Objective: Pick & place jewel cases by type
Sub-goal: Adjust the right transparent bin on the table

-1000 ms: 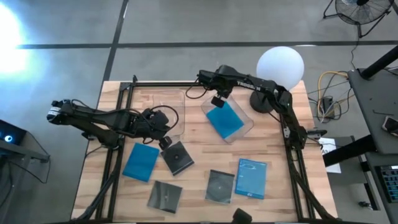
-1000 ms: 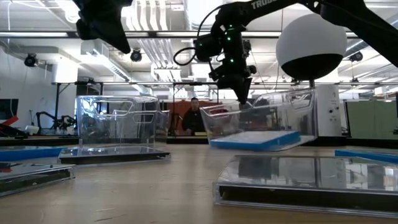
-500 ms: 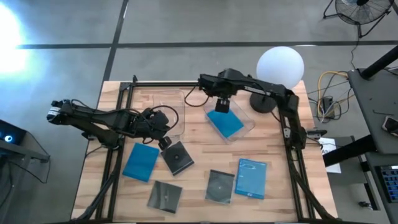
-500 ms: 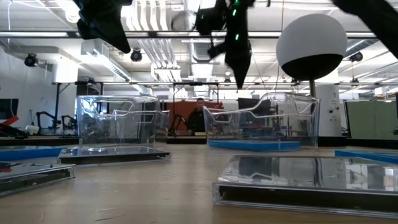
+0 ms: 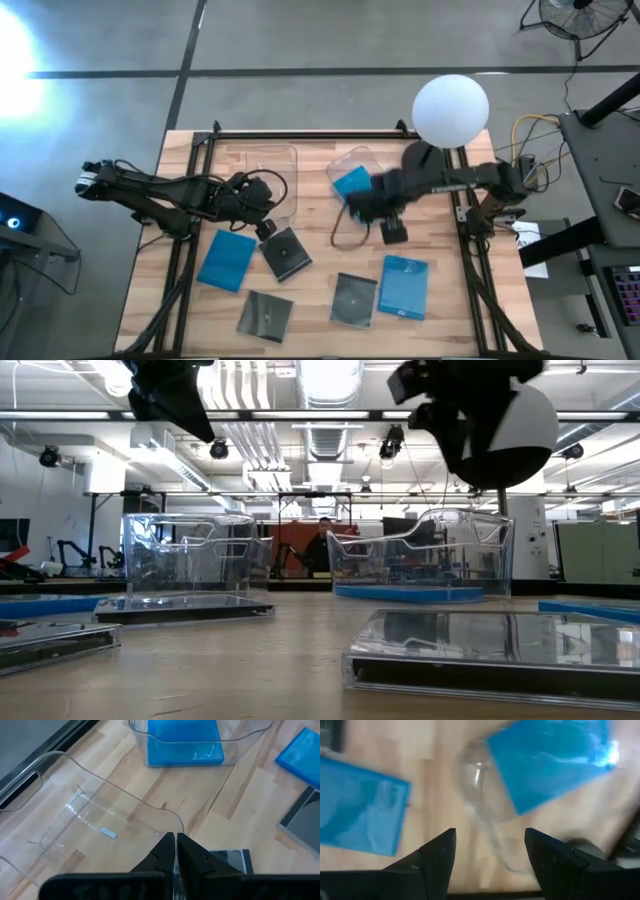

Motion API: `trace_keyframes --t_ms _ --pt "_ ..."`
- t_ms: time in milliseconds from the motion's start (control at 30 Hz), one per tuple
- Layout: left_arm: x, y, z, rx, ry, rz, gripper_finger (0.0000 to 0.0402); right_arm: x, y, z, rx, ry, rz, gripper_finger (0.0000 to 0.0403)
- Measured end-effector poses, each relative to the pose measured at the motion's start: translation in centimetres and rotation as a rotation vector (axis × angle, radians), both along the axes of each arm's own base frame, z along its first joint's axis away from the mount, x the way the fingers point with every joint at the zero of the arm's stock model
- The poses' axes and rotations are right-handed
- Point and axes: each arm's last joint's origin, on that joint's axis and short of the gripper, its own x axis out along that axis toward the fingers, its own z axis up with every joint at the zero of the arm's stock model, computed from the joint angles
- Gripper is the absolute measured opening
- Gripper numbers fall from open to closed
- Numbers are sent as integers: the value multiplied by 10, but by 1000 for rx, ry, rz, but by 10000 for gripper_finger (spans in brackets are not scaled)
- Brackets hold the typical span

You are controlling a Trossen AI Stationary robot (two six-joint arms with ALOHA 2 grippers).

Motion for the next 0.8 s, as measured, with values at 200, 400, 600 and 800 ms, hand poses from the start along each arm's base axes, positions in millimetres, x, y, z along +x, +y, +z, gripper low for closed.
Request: trace_keyframes --t_ms 200,400,600,800 --pt "0 0 0 0 0 0 0 5 21 -35 -3 -62 -28 242" --pt "0 0 0 -4 -2 3 0 7 12 -54 -21 -46 -108 238" --pt "0 0 0 -5 -1 4 0 25 11 -70 233 -92 -182 204" --pt "0 0 0 -8 0 3 0 58 5 -69 305 -250 -266 177"
